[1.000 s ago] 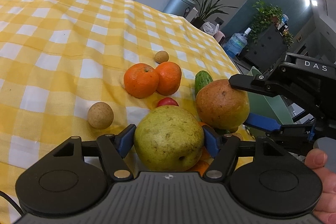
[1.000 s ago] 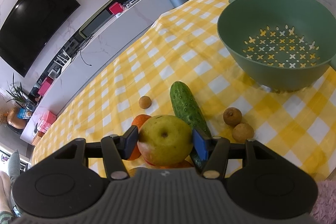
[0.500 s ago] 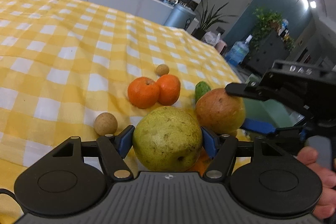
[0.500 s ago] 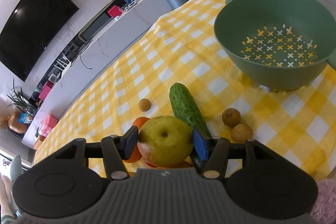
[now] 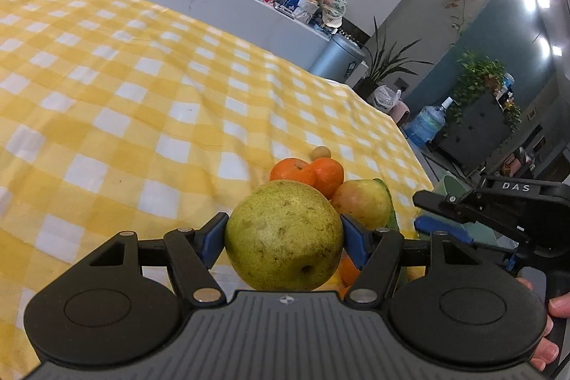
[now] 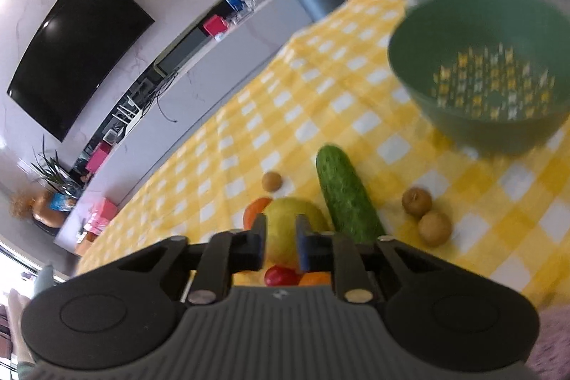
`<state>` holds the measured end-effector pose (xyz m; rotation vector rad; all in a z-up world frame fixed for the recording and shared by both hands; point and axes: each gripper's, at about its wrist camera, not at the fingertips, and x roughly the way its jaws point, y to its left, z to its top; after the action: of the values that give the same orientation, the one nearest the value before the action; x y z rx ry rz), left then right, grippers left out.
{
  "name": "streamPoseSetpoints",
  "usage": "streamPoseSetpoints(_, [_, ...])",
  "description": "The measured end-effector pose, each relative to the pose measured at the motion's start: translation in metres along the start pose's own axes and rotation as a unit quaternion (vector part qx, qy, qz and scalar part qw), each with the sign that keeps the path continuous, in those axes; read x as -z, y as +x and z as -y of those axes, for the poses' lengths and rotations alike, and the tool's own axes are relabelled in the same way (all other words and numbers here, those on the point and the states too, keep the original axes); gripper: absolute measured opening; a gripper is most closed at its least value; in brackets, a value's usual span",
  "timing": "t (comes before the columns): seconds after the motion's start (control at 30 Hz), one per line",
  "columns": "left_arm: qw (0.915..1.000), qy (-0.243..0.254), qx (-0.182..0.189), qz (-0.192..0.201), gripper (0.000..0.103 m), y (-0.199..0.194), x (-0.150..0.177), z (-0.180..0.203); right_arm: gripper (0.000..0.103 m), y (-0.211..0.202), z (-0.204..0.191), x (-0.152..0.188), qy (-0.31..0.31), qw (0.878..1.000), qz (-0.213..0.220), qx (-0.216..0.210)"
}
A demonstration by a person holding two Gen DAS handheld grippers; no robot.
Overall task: Organize fruits
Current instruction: 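Lift the pear with left tool while right tool lifts the apple toward the colander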
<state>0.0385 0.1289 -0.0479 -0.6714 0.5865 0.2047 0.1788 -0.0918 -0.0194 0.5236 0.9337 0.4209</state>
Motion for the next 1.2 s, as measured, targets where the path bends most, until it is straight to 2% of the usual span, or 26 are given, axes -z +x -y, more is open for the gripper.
streamPoseSetpoints(0.1, [1.0,0.004,0.005,0.002,0.077,0.001,-0.001,0.0,0.048,0.002,0.004,-0.004,0.002,1.0,-0.002,-0.008])
streamPoseSetpoints(0.17, [0.9999,0.007,0.009,-0.001,0.077,0.002,0.0,0.001,0.051,0.006,0.001,-0.004,-0.007,1.0,-0.007,-0.007])
streamPoseSetpoints(0.3, [0.9999,0.005,0.011,-0.01,0.077,0.004,0.004,0.0,0.051,0.023,-0.009,-0.005,-0.025,0.999,-0.015,0.024])
streamPoseSetpoints(0.33, [0.9998,0.006,0.012,-0.012,0.077,0.005,0.004,0.0,0.052,0.027,-0.015,-0.005,-0.047,0.998,-0.011,0.037])
streamPoseSetpoints(0.4, [0.9998,0.007,0.013,-0.012,0.077,0.005,0.004,-0.001,0.067,0.033,-0.032,-0.003,-0.127,0.99,-0.003,0.065])
streamPoseSetpoints(0.43, [0.9998,0.006,0.014,-0.011,0.077,0.004,0.004,-0.001,0.07,0.035,-0.041,-0.001,-0.177,0.981,0.0,0.078])
streamPoseSetpoints(0.47, [0.9998,0.005,0.015,-0.01,0.077,0.004,0.004,-0.001,0.072,0.038,-0.051,0.005,-0.236,0.967,0.005,0.097])
streamPoseSetpoints(0.57, [0.9997,-0.001,0.02,-0.011,0.077,0.004,0.003,-0.003,0.072,0.051,-0.065,0.023,-0.353,0.926,0.0,0.133])
streamPoseSetpoints(0.6, [0.9997,-0.002,0.021,-0.012,0.077,0.004,0.002,-0.002,0.072,0.057,-0.066,0.026,-0.368,0.92,-0.012,0.136])
streamPoseSetpoints(0.73, [0.9996,-0.007,0.024,-0.014,0.077,0.005,0.002,-0.004,0.07,0.075,-0.066,0.03,-0.381,0.913,-0.041,0.141])
streamPoseSetpoints(0.83, [0.9995,-0.007,0.026,-0.016,0.077,0.006,0.002,-0.004,0.071,0.086,-0.07,0.037,-0.407,0.898,-0.053,0.16])
streamPoseSetpoints(0.9, [0.9996,-0.007,0.024,-0.016,0.077,0.006,0.002,-0.004,0.064,0.089,-0.073,0.042,-0.429,0.887,-0.045,0.167])
streamPoseSetpoints(1.1, [0.9996,-0.01,0.026,-0.009,0.077,0.005,0.002,-0.003,0.062,0.089,-0.075,0.045,-0.436,0.884,-0.032,0.166])
streamPoseSetpoints(1.2, [0.9995,-0.013,0.03,-0.005,0.077,0.003,0.001,-0.003,0.062,0.086,-0.073,0.041,-0.418,0.894,-0.028,0.157])
